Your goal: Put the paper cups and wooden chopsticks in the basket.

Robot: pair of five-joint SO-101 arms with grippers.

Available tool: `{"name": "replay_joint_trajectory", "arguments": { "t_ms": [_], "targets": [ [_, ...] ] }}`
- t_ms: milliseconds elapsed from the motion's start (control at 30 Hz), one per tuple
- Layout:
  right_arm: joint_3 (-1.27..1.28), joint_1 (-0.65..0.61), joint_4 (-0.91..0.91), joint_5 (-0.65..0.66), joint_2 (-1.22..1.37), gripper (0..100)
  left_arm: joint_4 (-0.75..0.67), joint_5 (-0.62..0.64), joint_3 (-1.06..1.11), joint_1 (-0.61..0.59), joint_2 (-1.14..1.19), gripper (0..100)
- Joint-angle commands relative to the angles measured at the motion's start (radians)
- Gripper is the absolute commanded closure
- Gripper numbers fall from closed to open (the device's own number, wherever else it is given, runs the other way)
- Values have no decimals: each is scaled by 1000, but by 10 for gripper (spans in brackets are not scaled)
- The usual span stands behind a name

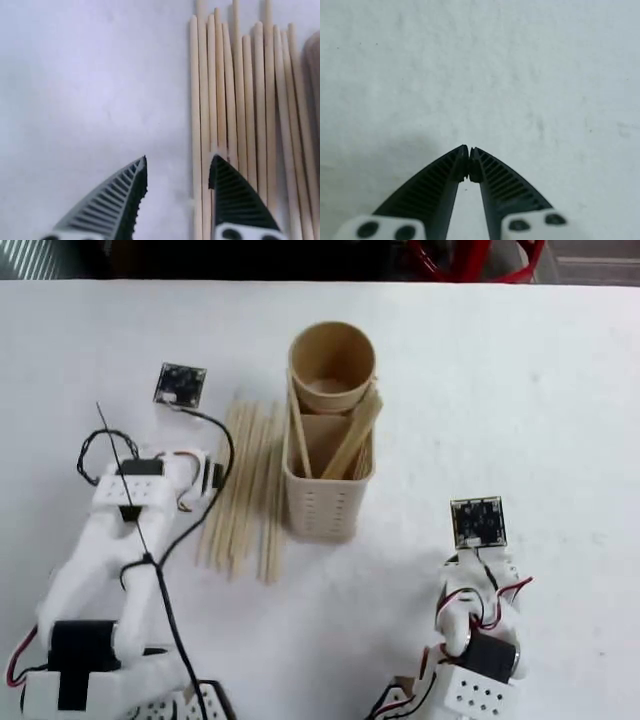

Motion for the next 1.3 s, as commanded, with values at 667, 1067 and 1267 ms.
{"name": "replay_joint_trajectory", "arguments": {
  "t_ms": [667, 1067, 1267],
  "targets": [
    [9, 8, 4, 2, -4, 981, 104, -83, -318, 13, 323, 830],
    [9, 8, 4, 2, -5, 981, 109, -54, -259, 30, 193, 828],
    [9, 8, 4, 2, -5, 981, 107, -55, -255, 38, 189, 828]
  ]
}}
